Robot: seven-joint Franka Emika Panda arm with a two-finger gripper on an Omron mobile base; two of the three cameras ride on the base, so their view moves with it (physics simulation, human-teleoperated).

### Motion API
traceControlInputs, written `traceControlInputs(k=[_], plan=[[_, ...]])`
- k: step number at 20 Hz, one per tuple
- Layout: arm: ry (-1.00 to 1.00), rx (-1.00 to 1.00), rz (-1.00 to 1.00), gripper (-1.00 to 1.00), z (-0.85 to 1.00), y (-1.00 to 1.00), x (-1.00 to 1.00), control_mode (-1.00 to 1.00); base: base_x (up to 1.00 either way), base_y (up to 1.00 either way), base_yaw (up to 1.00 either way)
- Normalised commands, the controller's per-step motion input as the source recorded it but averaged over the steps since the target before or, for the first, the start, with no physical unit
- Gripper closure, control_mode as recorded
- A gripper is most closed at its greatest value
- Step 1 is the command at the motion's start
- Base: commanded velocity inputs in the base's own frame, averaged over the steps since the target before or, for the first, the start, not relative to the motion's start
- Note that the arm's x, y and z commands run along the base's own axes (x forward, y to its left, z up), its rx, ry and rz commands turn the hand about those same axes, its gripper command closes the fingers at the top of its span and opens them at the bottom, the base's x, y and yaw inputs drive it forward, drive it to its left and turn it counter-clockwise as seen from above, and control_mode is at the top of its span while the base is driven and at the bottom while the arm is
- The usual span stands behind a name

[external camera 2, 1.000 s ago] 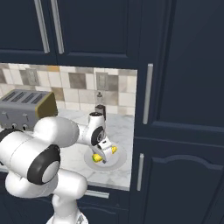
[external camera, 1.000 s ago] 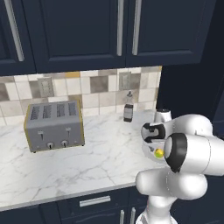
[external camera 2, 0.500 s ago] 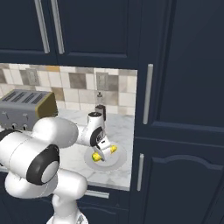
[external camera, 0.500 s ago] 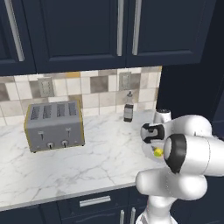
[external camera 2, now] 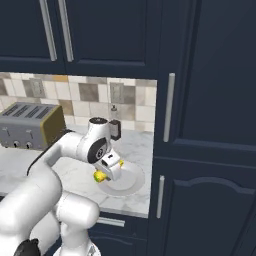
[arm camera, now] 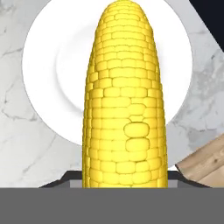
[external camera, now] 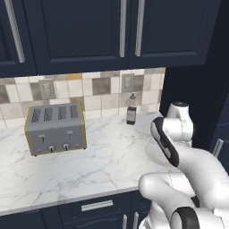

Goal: Pick the corn from the counter and place it in the microwave.

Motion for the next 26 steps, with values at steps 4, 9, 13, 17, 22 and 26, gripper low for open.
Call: traceControlInputs(k=[4, 9, 13, 17, 22, 26], plan=[[0.0, 0.0, 0.29, 1.0, 1.0, 0.56, -0.99, -1.0, 0.0, 0.0, 0.0], [0.01, 0.0, 0.21, 1.0, 1.0, 0.42, -0.78, -1.0, 0.0, 0.0, 0.0], [0.0, 0.0, 0.22, 1.0, 0.94, 0.12, -0.69, -1.0, 0.0, 0.0, 0.0], [0.01, 0.0, 0.21, 1.0, 0.45, 0.0, -0.23, -1.0, 0.0, 0.0, 0.0], [0.01, 0.0, 0.04, 1.0, 0.02, 0.0, -0.02, -1.0, 0.0, 0.0, 0.0], [0.0, 0.0, 0.0, 1.0, 0.0, 0.0, 0.0, -1.0, 0.0, 0.0, 0.0]])
